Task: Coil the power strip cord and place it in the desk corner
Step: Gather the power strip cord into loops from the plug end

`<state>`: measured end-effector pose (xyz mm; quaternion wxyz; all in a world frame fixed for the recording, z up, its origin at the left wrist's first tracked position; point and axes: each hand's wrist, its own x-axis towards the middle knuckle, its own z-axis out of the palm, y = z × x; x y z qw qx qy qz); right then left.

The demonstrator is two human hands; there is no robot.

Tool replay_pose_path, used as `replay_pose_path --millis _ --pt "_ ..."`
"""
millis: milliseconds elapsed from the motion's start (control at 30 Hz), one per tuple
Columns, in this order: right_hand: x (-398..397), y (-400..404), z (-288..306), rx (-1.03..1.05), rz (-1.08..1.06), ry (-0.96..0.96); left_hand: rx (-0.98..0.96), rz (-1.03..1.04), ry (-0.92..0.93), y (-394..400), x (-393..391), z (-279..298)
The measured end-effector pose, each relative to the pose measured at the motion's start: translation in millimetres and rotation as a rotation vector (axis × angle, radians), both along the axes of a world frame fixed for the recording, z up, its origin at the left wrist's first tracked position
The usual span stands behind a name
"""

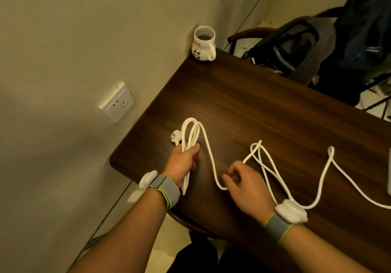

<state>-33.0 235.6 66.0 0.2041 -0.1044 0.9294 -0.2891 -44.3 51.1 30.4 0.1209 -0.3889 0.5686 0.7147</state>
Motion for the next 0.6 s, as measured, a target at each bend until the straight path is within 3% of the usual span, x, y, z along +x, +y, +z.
replay_pose_path --millis 100,200,267,367,600 --pt "-13 20 -15 0.008 -0.382 -0.181 0.054 0.015 -0.004 2 -3 1" --pt "-21 15 -26 -0.289 -0.589 -0.572 0.111 -0.010 -0.012 7 -4 2" --pt "-20 4 -26 -0.480 -0.643 -0.662 0.112 -0.045 -0.012 12 -4 4" --pt "-11 -10 -28 -0.470 -0.564 -0.560 0.113 -0.073 -0.007 20 -4 4" --pt "13 -16 -14 -0.135 -0.049 -0.065 0.064 -0.162 0.074 53 -3 6"
